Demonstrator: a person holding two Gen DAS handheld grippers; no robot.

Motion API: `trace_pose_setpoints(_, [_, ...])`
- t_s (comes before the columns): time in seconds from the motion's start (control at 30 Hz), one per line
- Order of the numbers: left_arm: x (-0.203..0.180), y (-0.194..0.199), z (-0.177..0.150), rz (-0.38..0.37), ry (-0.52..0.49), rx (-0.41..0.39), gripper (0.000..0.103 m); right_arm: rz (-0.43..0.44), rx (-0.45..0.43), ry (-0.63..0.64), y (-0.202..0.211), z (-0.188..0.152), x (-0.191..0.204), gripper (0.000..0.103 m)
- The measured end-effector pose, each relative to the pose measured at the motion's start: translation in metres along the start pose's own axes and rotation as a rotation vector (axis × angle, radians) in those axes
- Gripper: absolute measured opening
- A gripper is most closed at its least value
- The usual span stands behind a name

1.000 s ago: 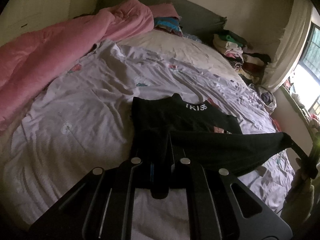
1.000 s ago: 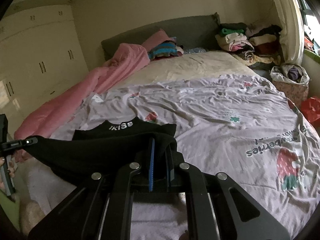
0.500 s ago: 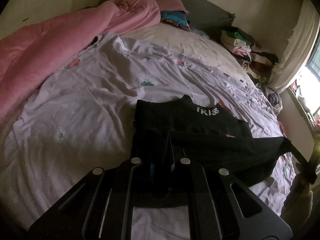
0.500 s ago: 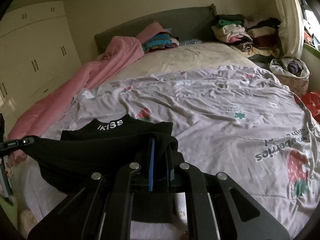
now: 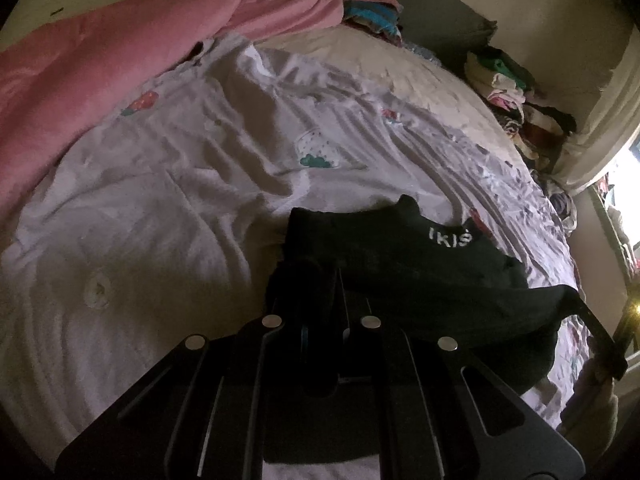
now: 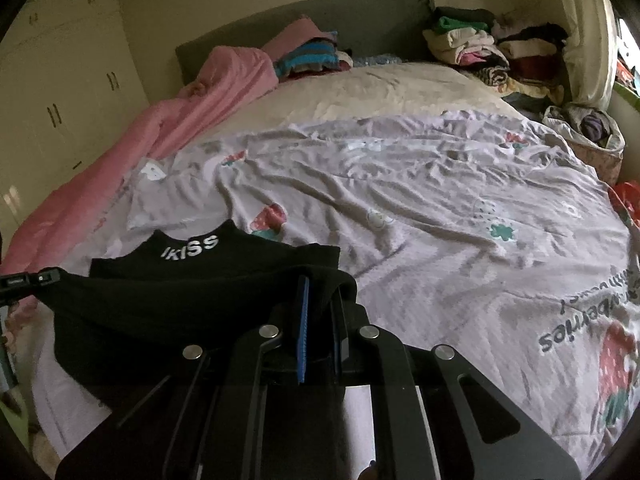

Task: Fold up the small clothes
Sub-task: 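Lay the hem on the collar area and open both tools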

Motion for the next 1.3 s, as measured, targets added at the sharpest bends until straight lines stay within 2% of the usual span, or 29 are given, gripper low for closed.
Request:
trace_pose_setpoints(0.17, [-0.002,-0.021,0.006,0.016,0.006,0.013,0.006,-0.048,0.032,-0.021,-0.026,0.000,-0.010,0.009])
trace_pose_setpoints(0.23, [-0.003,-0.023,0.007,-0.004,0.032,0.006,0.011,-0.060,0.044,-0.027,-0.032,-0.004,-0.013,0.014])
trace_pose_setpoints(0.27, [-0.004,-0.021,0.008,-0.003,0.035,-0.009,0.023,-0.069,0.043,-0.030,-0.032,-0.005,-0.014,0.017])
trace_pose_setpoints(0.3, [-0.005,-0.017,0.008,-0.005,0.034,-0.026,0.032,-0.075,0.037,-0.029,-0.031,-0.006,-0.015,0.028])
trace_pose_setpoints(0.33, [-0.005,-0.009,0.009,0.000,0.032,-0.061,0.054,-0.086,0.023,-0.023,-0.027,-0.006,-0.016,0.045])
trace_pose_setpoints(0.37, [-0.005,-0.001,0.011,0.019,0.028,-0.099,0.061,-0.086,0.011,-0.021,-0.024,-0.007,-0.016,0.046])
trace_pose_setpoints(0.4, [-0.006,0.009,0.012,0.038,0.017,-0.138,0.064,-0.080,-0.007,-0.019,-0.018,-0.007,-0.015,0.046])
trace_pose_setpoints(0.53, [-0.018,0.031,0.006,0.043,-0.045,-0.195,0.064,-0.033,-0.056,0.014,0.006,-0.009,-0.001,0.046])
trace_pose_setpoints(0.6, [-0.027,0.035,-0.003,0.039,-0.080,-0.205,0.061,-0.015,-0.062,0.060,0.016,-0.013,0.013,0.045])
trace_pose_setpoints(0.63, [-0.034,0.036,-0.012,0.034,-0.110,-0.205,0.048,0.018,-0.052,0.090,0.019,-0.018,0.023,0.037])
trace_pose_setpoints(0.67, [-0.037,0.036,-0.020,0.046,-0.136,-0.203,0.029,0.039,-0.040,0.107,0.020,-0.022,0.031,0.030])
trace_pose_setpoints(0.7, [-0.040,0.034,-0.028,0.062,-0.154,-0.200,0.022,0.053,-0.024,0.129,0.020,-0.027,0.039,0.021])
trace_pose_setpoints(0.73, [-0.043,0.030,-0.040,0.067,-0.177,-0.185,0.008,0.072,-0.005,0.155,0.019,-0.034,0.047,0.019])
trace_pose_setpoints(0.77, [-0.046,0.024,-0.049,0.068,-0.199,-0.165,0.002,0.083,0.017,0.172,0.017,-0.040,0.054,0.018])
trace_pose_setpoints(0.83, [-0.047,0.002,-0.067,0.120,-0.258,-0.106,0.002,0.088,0.059,0.195,0.009,-0.052,0.061,0.017])
trace_pose_setpoints(0.9, [-0.041,-0.017,-0.071,0.163,-0.273,-0.070,0.002,0.067,0.099,0.213,-0.002,-0.061,0.063,0.016])
trace_pose_setpoints(1.07, [-0.035,-0.027,-0.062,0.198,-0.261,-0.089,0.002,0.004,0.190,0.192,-0.043,-0.073,0.049,0.015])
trace_pose_setpoints(1.3, [-0.036,-0.052,-0.037,0.222,-0.234,-0.061,0.002,0.016,0.186,0.140,-0.078,-0.047,0.041,0.013])
Point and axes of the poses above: each gripper's, at about its wrist camera, not at the fingertips, and y roughly against the way its jaws point, x to its left, z to its top, the point moved 9 cm from there along -y, roughly the way its jaws point, and after that the axes turned 9 degrees about z, right-handed, at the moved point
